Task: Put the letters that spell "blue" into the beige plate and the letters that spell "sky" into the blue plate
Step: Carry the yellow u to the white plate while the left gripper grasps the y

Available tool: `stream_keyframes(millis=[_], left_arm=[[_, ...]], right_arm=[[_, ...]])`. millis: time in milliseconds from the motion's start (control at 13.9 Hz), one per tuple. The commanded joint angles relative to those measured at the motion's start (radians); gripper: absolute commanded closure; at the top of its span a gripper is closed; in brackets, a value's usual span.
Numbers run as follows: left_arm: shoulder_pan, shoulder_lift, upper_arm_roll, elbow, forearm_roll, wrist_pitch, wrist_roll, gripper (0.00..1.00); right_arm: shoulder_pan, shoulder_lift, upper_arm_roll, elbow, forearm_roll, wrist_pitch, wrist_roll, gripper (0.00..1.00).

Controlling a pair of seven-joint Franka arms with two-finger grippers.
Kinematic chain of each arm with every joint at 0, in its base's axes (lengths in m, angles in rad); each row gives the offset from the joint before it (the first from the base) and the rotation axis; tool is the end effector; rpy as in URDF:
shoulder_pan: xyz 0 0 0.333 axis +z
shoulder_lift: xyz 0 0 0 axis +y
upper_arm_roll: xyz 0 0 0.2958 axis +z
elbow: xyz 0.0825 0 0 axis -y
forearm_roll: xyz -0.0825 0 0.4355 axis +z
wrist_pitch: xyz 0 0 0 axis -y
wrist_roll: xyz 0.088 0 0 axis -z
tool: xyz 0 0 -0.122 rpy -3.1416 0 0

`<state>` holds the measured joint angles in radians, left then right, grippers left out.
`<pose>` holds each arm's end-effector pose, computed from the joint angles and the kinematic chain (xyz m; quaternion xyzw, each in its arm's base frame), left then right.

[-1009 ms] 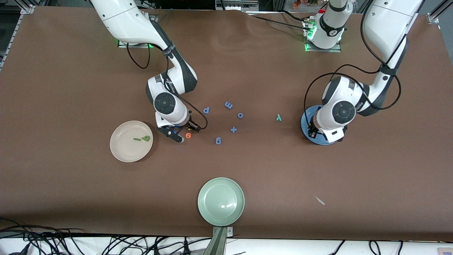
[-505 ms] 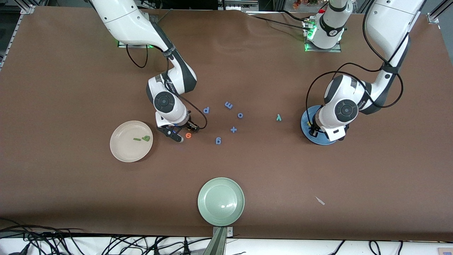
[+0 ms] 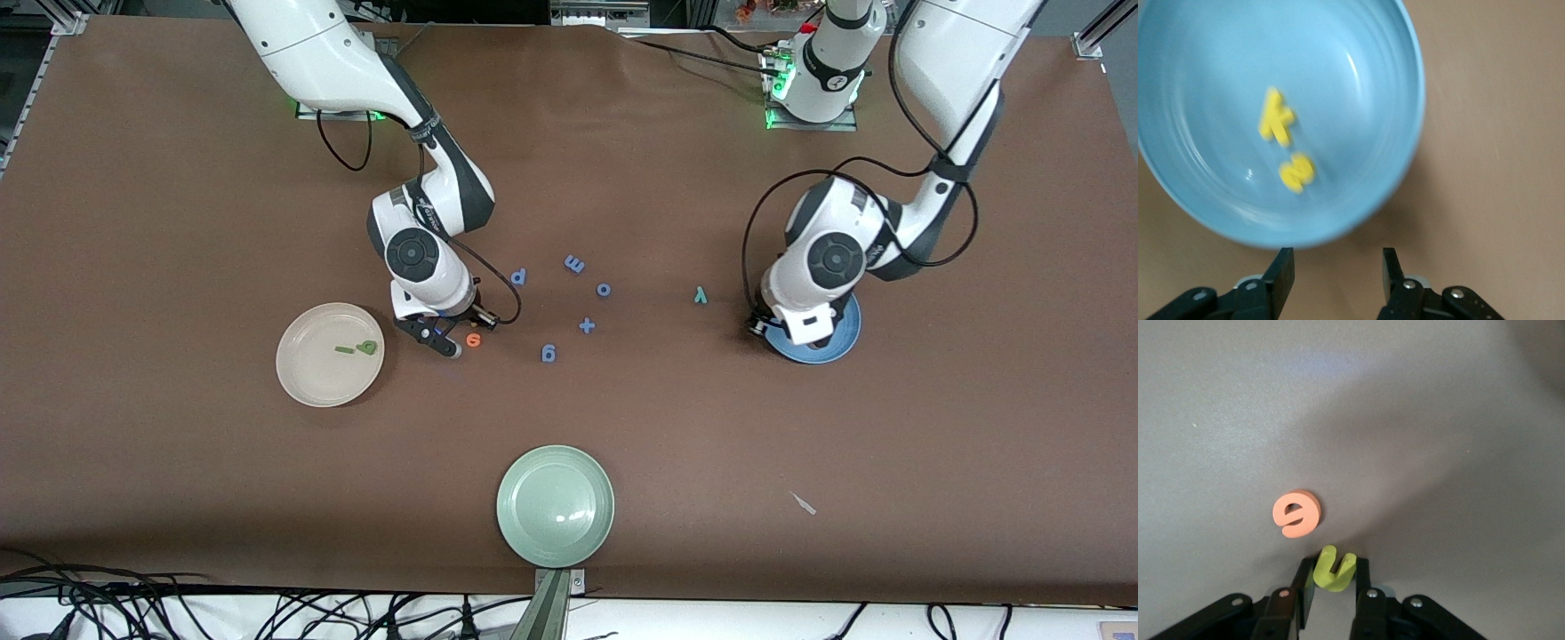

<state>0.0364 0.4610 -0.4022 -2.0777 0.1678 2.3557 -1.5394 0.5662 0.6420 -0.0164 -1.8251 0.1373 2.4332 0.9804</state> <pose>0.5503 -0.2197 0.1349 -0.8573 -0.5090 0.0672 0.0363 0.5649 0.3481 0.1071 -0.9638 0.2633 0.0389 0.0164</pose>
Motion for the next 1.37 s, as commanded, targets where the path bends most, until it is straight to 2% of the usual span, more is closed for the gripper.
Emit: stream_keyframes(millis=[0,288,432,577,721,865,1153,1225,1297], left_arm=[[-0.001,-0.024,-0.049,-0.036,0.096,0.040,0.036,0.39],[-0.003,-0.010,-0.070,-0.042,0.114,0.050,0.245,0.43],[0.005,0.011,-0.070,-0.045,0.124,0.134,0.430,0.43],[0.013,0.036,-0.073,-0.045,0.121,0.137,0.523,0.43],[0.010,0.048,-0.073,-0.045,0.119,0.140,0.545,0.43],[0.008,0.050,-0.082,-0.047,0.114,0.140,0.544,0.43],[0.008,0.050,-0.109,-0.044,0.108,0.155,0.539,0.44],[0.007,0.050,-0.109,-0.047,0.108,0.160,0.545,0.44],[0.005,0.050,-0.109,-0.048,0.110,0.158,0.547,0.44]], right_arm=[[-0.003,-0.019,-0.029,0.023,-0.010,-0.054,-0.050,0.87],[-0.006,-0.047,-0.131,0.099,-0.007,-0.254,-0.246,0.87],[-0.006,-0.054,-0.206,0.124,-0.007,-0.344,-0.406,0.87],[-0.006,-0.068,-0.288,0.115,-0.007,-0.374,-0.579,0.87],[-0.006,-0.077,-0.345,0.100,-0.002,-0.407,-0.678,0.87],[-0.008,-0.114,-0.364,0.020,0.011,-0.372,-0.723,0.87],[-0.014,-0.179,-0.364,-0.120,0.050,-0.281,-0.726,0.84],[-0.014,-0.180,-0.364,-0.125,0.050,-0.269,-0.726,0.80],[-0.014,-0.179,-0.364,-0.123,0.050,-0.266,-0.726,0.66]])
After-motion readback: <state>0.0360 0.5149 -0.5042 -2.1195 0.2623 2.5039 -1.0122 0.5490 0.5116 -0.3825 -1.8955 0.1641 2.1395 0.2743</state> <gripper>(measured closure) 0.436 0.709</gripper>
